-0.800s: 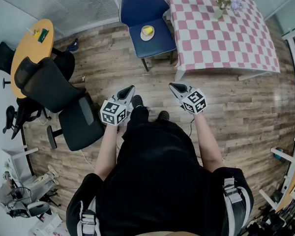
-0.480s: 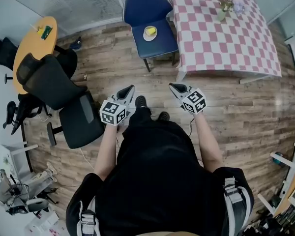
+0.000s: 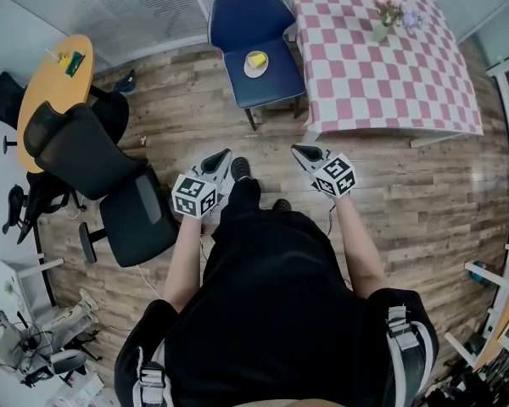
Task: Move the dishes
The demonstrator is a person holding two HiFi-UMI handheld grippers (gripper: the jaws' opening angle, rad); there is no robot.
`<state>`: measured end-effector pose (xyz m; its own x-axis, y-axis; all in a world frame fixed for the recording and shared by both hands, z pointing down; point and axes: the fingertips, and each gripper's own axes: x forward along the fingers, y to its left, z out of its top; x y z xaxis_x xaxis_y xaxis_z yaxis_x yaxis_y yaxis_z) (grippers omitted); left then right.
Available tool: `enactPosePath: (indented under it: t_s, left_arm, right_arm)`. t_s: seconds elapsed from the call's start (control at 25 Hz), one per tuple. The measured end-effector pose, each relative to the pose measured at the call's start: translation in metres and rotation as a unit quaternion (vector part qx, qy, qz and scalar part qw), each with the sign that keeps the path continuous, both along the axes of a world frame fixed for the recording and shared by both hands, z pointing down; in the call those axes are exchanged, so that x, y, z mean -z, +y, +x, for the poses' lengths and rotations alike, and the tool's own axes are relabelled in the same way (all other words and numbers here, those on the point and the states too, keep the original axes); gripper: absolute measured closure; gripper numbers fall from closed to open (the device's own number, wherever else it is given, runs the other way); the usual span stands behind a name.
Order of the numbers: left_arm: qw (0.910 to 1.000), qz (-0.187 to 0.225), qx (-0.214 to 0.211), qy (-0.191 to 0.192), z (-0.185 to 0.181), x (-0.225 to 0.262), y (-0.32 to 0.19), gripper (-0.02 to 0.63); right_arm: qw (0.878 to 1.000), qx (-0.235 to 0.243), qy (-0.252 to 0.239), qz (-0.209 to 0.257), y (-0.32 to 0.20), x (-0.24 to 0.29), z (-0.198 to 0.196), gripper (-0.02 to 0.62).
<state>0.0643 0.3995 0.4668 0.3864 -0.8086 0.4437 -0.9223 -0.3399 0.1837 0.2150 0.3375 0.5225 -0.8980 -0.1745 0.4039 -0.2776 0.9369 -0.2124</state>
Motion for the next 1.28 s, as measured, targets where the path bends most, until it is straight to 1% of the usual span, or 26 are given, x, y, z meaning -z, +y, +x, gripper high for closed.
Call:
enactPosePath:
  t_s: [0.16, 0.28, 0.4, 0.48, 0.64, 0.92, 1.28]
  left_arm:
    - [0.9999, -0.005, -0.007, 0.008, -0.023, -0.010, -0.024, 0.583]
    - [0.9998, -0.009, -0.010, 0.011, -0.050, -0.018, -0.046, 0.583]
    - [0.9998, -0.016, -0.006, 0.010, -0.085, -0.013, -0.072, 0.583]
    - [0.9997, -0.016, -0.004, 0.016, -0.106, -0.006, -0.086, 0.583]
    - [0.9996, -0.019, -0.008, 0.021, -0.134, -0.021, -0.110, 0.583]
    - [0.9989, -0.031, -0.026, 0.025, -0.163, -0.032, -0.156, 0.583]
    - [0.9958, -0.029, -0.083, 0.028, -0.169, -0.025, -0.205, 0.583]
  right_arm:
    - [1.000, -0.011, 0.005, -0.009, -0.021, -0.010, -0.021, 0.584]
    - [1.000, -0.015, 0.014, -0.014, -0.038, -0.019, -0.046, 0.584]
    - [1.000, -0.014, 0.025, -0.005, -0.061, -0.006, -0.081, 0.584]
    - [0.999, -0.009, 0.031, 0.003, -0.070, 0.006, -0.102, 0.584]
    - [0.999, -0.005, 0.038, 0.009, -0.088, -0.009, -0.132, 0.584]
    - [0.999, -0.032, 0.037, -0.009, -0.124, -0.013, -0.154, 0.584]
    - [0.996, -0.079, 0.050, -0.013, -0.154, -0.012, -0.161, 0.584]
